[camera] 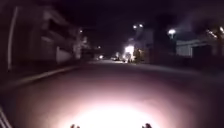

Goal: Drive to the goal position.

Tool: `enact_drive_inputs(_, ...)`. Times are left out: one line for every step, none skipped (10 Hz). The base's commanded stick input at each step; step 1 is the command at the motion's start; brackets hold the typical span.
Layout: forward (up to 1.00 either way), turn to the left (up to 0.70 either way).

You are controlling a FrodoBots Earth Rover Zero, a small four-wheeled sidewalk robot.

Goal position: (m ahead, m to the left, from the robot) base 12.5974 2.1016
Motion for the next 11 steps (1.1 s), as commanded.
enact_drive_inputs(0.70, 0.00)
enact_drive_inputs(0.70, 0.00)
enact_drive_inputs(0.70, 0.00)
enact_drive_inputs(0.70, 0.00)
enact_drive_inputs(0.70, 0.00)
enact_drive_inputs(0.70, 0.00)
enact_drive_inputs(0.70, 0.00)
enact_drive_inputs(0.70, 0.00)
enact_drive_inputs(0.70, 0.00)
enact_drive_inputs(0.70, 0.00)
enact_drive_inputs(0.70, 0.00)
